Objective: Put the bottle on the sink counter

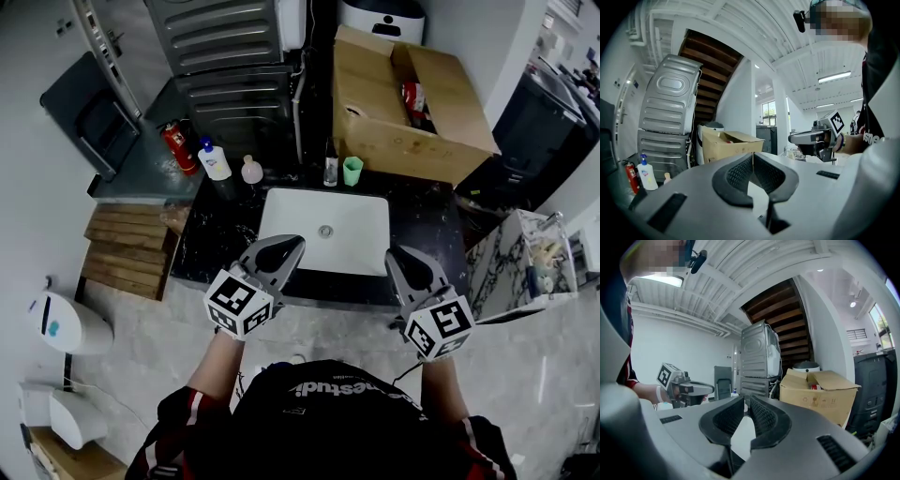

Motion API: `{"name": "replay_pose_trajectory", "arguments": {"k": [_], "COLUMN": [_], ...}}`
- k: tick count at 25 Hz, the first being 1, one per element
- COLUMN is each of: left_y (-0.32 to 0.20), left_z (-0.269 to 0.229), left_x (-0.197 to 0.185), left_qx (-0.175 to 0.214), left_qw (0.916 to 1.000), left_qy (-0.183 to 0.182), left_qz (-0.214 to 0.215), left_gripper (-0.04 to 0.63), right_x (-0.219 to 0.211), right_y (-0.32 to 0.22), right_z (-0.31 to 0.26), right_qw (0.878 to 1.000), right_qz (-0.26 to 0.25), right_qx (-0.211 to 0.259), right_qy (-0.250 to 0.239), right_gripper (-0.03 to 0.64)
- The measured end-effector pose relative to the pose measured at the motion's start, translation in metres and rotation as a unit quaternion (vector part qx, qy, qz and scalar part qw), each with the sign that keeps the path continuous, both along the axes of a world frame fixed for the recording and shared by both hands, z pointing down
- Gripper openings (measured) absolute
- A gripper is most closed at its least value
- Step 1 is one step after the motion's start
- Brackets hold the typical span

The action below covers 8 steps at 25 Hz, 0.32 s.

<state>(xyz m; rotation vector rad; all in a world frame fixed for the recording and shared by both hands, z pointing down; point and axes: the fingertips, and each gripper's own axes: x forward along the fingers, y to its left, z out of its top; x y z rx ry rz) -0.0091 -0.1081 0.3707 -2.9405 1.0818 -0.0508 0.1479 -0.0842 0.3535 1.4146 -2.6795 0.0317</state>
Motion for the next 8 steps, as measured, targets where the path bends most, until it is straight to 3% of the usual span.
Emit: {"name": "replay_pose_trajectory", "arguments": {"k": [8], "left_y": [0.0038], "left_z": [0.0002], "left_x": [-0.0001], "left_qx": [-0.006], "left_qw": [1.0000], "left_qy": [0.003], "left_qz": [-0.002], "left_gripper": [0.020], "right_x": [-0.0011], "right_y": [0.0041], "right_z": [0.0011], "right_qw": [1.000], "right_qz": [-0.001], "right_qx": [-0.001], "right_qy": [-0.005], "right_gripper": [0.064]}}
